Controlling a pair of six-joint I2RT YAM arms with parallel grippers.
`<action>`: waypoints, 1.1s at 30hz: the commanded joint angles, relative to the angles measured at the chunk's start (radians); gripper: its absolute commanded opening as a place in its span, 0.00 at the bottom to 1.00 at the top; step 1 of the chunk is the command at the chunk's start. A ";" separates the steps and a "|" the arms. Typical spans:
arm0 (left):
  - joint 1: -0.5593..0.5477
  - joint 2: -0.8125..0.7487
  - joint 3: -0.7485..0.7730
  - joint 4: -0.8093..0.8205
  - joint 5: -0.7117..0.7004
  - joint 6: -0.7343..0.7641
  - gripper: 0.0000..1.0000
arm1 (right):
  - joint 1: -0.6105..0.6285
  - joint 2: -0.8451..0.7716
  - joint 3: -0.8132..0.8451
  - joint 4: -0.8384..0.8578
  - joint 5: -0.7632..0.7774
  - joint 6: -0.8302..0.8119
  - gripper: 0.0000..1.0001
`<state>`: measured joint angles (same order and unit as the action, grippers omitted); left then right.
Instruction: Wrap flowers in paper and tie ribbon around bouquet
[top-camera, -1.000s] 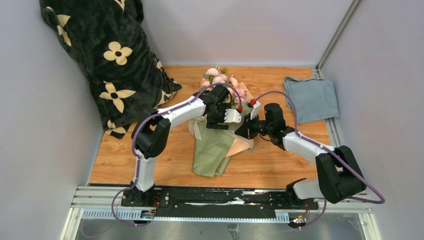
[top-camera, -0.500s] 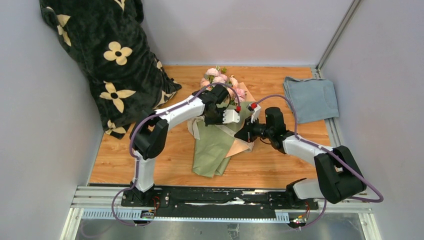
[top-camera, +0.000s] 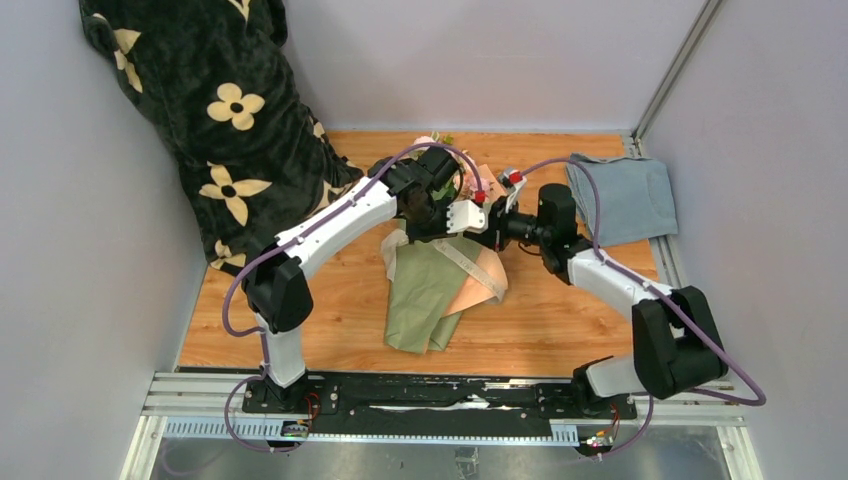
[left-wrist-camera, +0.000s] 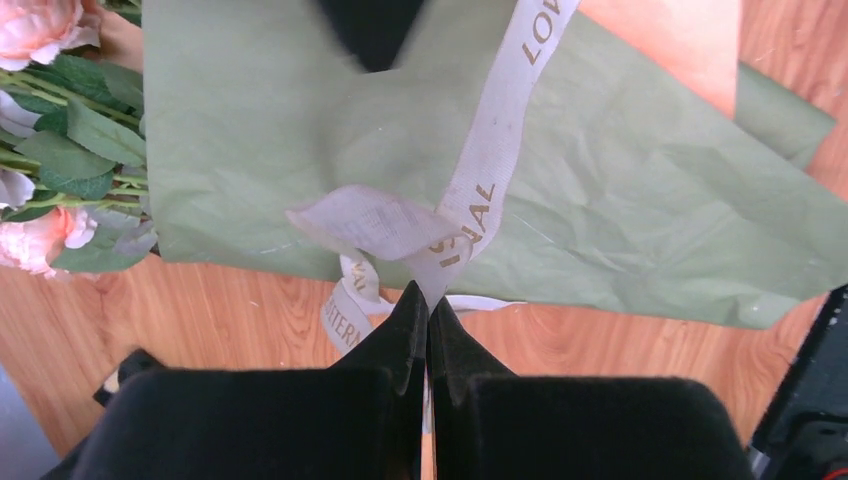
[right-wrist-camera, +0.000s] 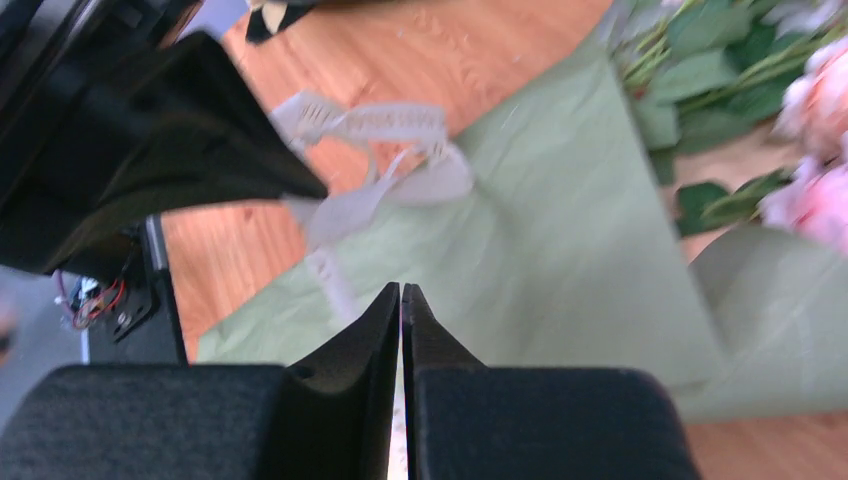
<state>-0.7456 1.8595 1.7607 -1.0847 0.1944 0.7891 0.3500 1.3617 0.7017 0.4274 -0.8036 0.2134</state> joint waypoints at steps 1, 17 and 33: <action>-0.025 -0.019 0.092 -0.120 -0.007 -0.024 0.00 | -0.025 0.081 0.119 0.019 -0.005 -0.012 0.08; -0.031 0.018 0.186 -0.059 -0.170 -0.118 0.00 | 0.094 0.280 0.274 -0.328 -0.267 -0.277 0.05; -0.026 0.082 0.172 0.012 -0.072 -0.232 0.00 | 0.044 -0.275 -0.050 -0.341 0.504 -0.031 0.36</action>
<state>-0.7742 1.9209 1.9347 -1.1160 0.1032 0.5987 0.3180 1.2015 0.7700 -0.0116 -0.5350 0.0692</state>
